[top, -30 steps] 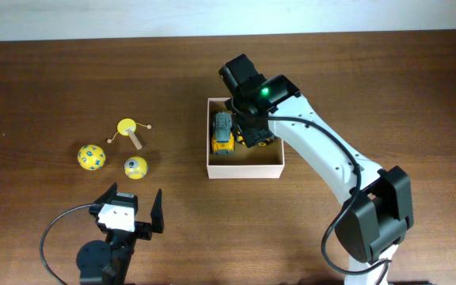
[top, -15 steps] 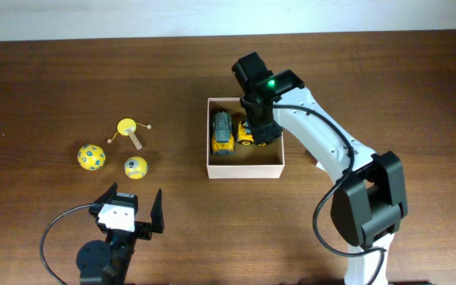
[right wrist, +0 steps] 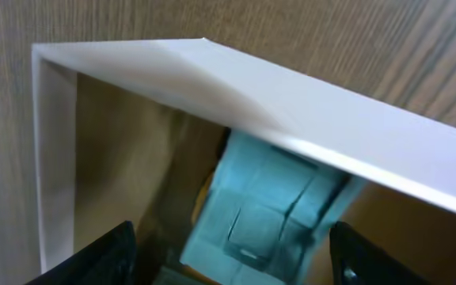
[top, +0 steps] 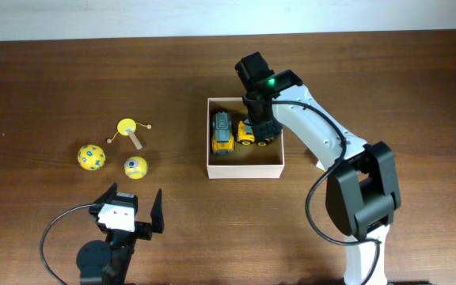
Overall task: Pack container
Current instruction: 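Lower the right gripper into the box and release the second truck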
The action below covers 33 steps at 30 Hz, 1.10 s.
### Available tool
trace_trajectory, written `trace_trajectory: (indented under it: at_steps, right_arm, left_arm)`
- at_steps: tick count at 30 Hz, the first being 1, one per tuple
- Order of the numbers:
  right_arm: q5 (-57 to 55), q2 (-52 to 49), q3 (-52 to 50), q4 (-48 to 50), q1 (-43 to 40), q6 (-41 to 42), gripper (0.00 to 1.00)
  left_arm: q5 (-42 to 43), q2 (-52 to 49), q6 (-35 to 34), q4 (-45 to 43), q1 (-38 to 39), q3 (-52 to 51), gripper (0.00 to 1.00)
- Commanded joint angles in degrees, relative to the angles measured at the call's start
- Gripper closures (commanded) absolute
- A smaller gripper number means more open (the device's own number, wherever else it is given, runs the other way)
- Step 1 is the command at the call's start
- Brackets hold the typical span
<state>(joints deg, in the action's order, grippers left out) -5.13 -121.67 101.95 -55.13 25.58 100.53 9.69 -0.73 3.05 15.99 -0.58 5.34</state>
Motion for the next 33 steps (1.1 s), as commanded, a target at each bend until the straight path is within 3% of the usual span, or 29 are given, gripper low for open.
trace_trajectory:
  at_steps: [1, 10, 13, 21, 33]
  right_arm:
    - [-1.18, -1.29, -0.55, 1.22, -0.28, 0.94, 0.28]
    - [-2.08, -1.62, -0.55, 1.60, -0.26, 0.92, 0.29]
    - [-2.10, -1.62, -0.55, 1.38, -0.28, 0.90, 0.36]
    - [-2.05, -1.73, -1.38, 0.50, -0.26, 0.39, 0.41]
    - [-2.03, -1.73, -4.35, -0.07, -0.15, -6.32, 0.45]
  left_arm:
    - [0.59, 0.44, 0.92, -0.13, -0.33, -0.31, 0.01]
    - [0.59, 0.44, 0.90, -0.13, -0.35, -0.33, 0.01]
    - [0.59, 0.44, 0.90, -0.13, -0.33, -0.33, 0.01]
    - [0.59, 0.44, 0.92, -0.13, -0.33, -0.31, 0.01]
    - [0.59, 0.44, 0.90, -0.13, -0.33, -0.31, 0.01]
